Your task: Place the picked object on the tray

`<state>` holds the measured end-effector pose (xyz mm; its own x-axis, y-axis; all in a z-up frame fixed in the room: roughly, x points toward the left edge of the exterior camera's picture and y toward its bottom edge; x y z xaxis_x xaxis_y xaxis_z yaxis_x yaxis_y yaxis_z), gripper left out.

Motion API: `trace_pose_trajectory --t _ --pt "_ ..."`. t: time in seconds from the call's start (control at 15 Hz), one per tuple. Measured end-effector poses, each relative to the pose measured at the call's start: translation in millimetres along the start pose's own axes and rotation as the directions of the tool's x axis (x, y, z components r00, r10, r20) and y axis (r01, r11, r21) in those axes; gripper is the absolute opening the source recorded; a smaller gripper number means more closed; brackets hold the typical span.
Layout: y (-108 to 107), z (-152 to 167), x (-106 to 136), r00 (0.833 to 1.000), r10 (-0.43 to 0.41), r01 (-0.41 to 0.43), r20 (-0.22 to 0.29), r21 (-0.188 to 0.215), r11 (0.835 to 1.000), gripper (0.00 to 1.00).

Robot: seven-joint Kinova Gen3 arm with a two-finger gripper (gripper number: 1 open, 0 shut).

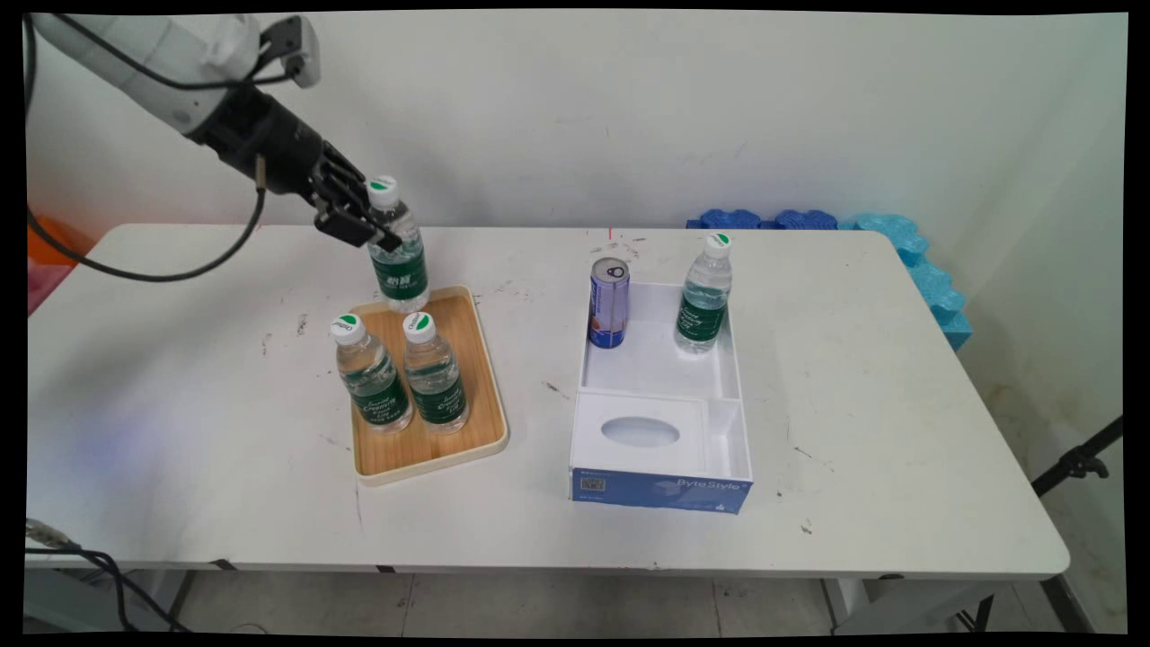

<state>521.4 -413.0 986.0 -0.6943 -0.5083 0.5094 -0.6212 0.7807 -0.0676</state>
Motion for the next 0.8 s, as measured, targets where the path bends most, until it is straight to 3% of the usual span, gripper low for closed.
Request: trace_pose_trajectory --t 0.8 --pt "-7 47 -4 1.000 -0.016 0.016 -0.001 -0.028 0.999 0.00"
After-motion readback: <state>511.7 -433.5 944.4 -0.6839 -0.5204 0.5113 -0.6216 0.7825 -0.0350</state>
